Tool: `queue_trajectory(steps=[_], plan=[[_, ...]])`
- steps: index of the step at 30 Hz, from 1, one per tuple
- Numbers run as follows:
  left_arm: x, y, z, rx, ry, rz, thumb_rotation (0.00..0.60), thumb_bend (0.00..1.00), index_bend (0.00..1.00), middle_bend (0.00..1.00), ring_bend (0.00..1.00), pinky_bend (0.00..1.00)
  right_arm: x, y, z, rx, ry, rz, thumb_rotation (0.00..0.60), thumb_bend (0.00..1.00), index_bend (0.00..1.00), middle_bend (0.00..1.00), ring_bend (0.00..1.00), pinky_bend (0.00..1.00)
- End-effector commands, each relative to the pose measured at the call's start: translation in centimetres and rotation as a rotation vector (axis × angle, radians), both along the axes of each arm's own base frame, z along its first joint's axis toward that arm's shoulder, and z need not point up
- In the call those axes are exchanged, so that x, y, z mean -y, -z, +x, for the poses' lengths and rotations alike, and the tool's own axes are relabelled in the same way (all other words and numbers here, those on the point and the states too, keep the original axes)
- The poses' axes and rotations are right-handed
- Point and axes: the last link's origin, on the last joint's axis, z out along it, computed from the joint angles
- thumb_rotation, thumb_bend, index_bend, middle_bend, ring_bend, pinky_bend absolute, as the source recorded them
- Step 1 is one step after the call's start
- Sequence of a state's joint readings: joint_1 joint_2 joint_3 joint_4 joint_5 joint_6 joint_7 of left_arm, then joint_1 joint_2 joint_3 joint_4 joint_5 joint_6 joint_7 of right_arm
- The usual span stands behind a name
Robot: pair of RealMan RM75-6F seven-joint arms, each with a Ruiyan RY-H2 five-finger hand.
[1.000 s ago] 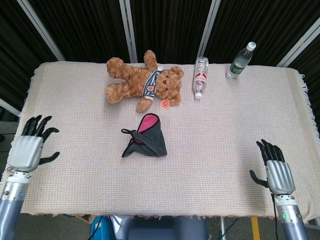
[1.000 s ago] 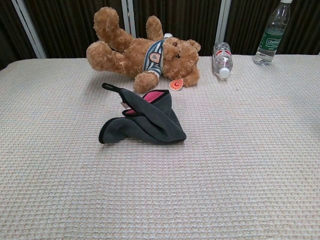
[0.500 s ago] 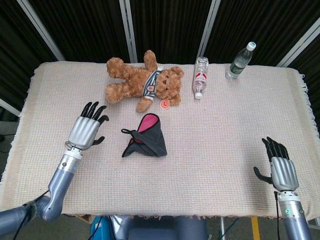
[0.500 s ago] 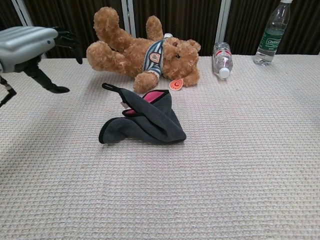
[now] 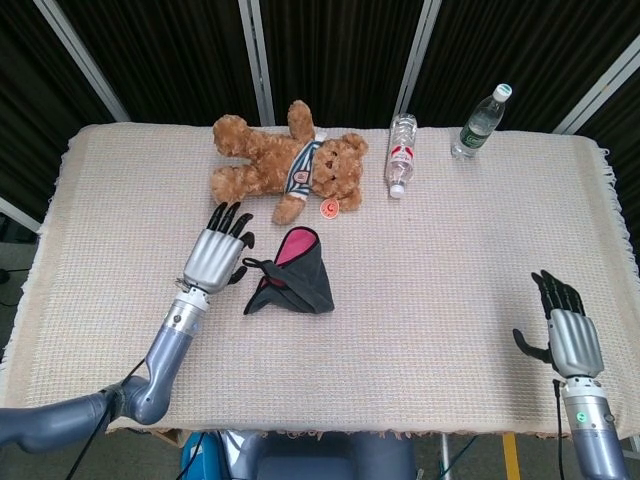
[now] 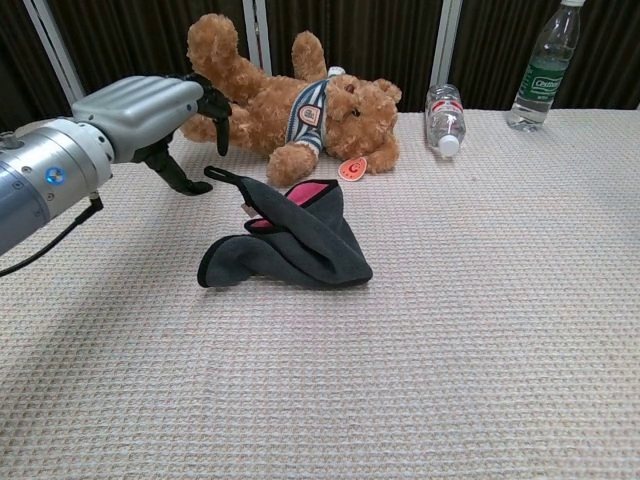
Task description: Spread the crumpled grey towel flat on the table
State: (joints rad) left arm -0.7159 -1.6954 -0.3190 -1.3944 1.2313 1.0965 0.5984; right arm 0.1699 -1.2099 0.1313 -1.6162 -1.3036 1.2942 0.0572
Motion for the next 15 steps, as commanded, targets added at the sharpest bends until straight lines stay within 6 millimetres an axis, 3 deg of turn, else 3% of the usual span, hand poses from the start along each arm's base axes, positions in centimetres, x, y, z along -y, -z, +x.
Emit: queue_trajectory(steps=[1, 8, 15], plan=[[0.0, 0.5, 0.5, -0.005, 0.018, 0.0, 0.6, 0.28, 0.45, 0.16, 0.0, 0.0, 0.0, -0.1, -0.1, 0.001, 0.004, 0.001, 0.6, 0.32, 0.0, 0.0, 0.0, 0.0], [-0.1, 1.2, 1.3, -0.007, 0.036, -0.006, 0.6, 0.31, 0.46, 0.16, 0.0, 0.0, 0.0, 0.0, -0.2, 0.005, 0.006, 0.008, 0.6, 0.32, 0.0, 0.0, 0.0, 0.0], [0.3, 1.6, 1.8, -0.012, 0.061, -0.02, 0.6, 0.42, 0.54, 0.2, 0.0, 0.0, 0.0, 0.0, 0.0, 0.005, 0.005, 0.007, 0.6, 0.32, 0.0, 0.0, 0.0, 0.0]])
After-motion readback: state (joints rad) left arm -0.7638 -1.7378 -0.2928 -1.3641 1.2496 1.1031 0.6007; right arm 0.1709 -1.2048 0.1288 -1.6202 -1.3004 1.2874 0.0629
